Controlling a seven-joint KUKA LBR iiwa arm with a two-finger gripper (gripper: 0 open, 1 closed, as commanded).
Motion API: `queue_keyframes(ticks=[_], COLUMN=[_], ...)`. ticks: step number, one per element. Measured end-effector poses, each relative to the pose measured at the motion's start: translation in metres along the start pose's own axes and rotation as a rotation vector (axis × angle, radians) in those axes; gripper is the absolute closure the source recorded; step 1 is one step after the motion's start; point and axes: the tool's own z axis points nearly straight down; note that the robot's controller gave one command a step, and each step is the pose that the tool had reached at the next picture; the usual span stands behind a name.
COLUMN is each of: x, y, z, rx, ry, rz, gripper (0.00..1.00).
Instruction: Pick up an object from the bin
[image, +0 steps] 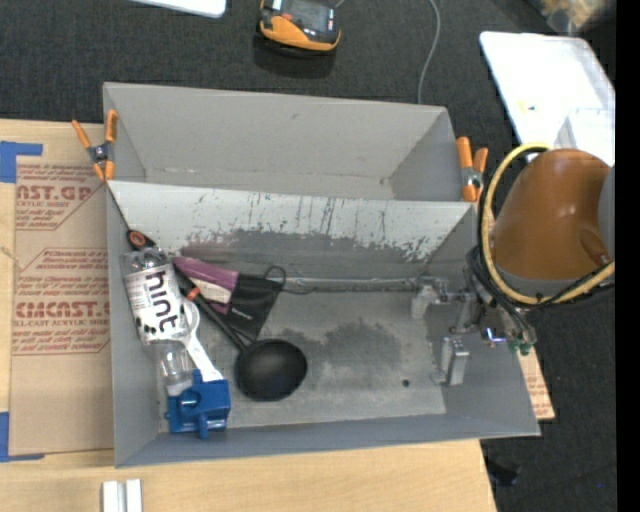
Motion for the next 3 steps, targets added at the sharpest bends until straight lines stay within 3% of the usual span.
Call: queue_keyframes(ticks=[1, 2, 3], x=[-0.002, -0.042, -0.027], y=[0.0, -0.028, 0.031], z=[-0.003, 0.027, 0.1], rx=[0.001, 0.003, 0.002], ry=[-0.008, -0.011, -0.016], rz=[-0.002, -0.061, -0.085], gripper=[0.0, 0.0, 0.0])
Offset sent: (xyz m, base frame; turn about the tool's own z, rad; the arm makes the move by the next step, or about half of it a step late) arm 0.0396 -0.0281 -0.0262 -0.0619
